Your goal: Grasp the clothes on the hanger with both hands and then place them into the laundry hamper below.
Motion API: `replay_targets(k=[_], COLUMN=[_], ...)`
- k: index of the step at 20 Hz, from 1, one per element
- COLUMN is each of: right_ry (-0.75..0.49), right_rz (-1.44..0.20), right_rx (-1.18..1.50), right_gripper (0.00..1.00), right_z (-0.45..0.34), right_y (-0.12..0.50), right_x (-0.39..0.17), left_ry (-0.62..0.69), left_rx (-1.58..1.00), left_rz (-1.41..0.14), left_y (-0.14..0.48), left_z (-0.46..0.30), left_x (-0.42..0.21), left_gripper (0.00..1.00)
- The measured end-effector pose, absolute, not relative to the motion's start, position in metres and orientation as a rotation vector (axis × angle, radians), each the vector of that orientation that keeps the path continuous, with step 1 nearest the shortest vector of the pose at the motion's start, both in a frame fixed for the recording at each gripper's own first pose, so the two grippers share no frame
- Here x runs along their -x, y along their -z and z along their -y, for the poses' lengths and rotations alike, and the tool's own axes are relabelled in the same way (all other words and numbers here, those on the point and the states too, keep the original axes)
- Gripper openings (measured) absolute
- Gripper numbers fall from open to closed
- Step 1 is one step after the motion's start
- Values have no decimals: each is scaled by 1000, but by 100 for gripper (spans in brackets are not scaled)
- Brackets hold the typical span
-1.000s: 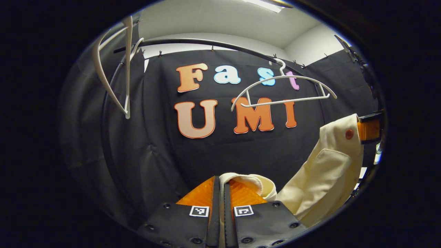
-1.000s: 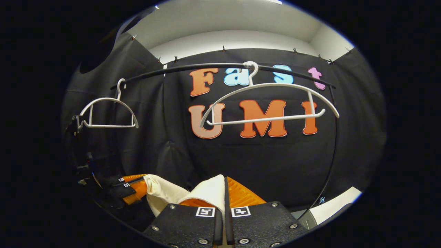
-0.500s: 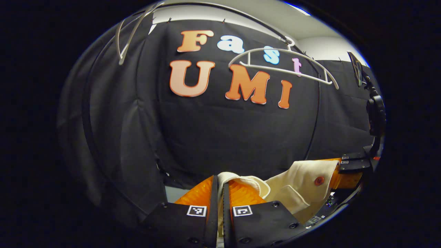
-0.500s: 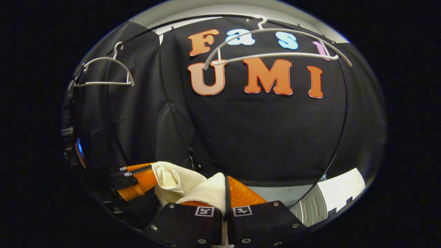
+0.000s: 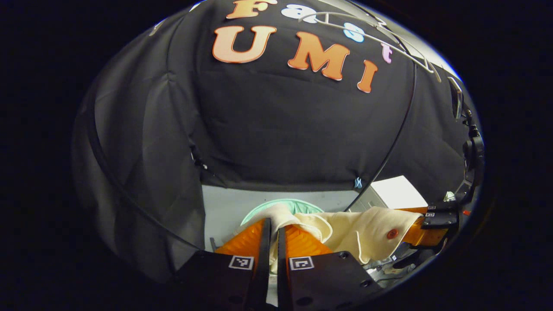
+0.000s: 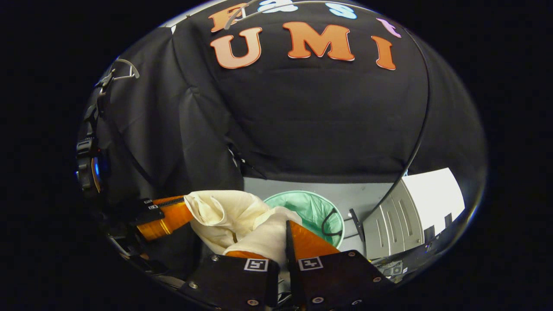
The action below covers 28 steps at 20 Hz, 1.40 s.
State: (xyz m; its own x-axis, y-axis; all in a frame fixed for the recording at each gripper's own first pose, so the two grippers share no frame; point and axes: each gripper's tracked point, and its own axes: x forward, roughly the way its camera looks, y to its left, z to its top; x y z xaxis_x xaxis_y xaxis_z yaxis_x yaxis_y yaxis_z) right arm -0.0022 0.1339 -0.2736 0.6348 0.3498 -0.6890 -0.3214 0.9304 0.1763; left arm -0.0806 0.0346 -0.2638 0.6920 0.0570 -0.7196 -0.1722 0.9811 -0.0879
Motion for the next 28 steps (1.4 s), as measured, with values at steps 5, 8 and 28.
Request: replay_targets(k=[5, 8, 28], right_ry=[-390, -372, -311], right_rz=[-839, -837, -277], right_rx=[-38, -33, -157], right_gripper=[51, 85, 93], right_z=[-129, -122, -86], right_y=[286, 286, 82], right_x=[18, 18, -19], left_ry=[-168, -179, -170], left_rx=[176, 166, 17], left_rz=[-898, -913, -316], left_y=[284, 289, 90], left_z=[-42, -44, -43], left_x=[95, 97, 32], left_gripper=[66, 100, 97])
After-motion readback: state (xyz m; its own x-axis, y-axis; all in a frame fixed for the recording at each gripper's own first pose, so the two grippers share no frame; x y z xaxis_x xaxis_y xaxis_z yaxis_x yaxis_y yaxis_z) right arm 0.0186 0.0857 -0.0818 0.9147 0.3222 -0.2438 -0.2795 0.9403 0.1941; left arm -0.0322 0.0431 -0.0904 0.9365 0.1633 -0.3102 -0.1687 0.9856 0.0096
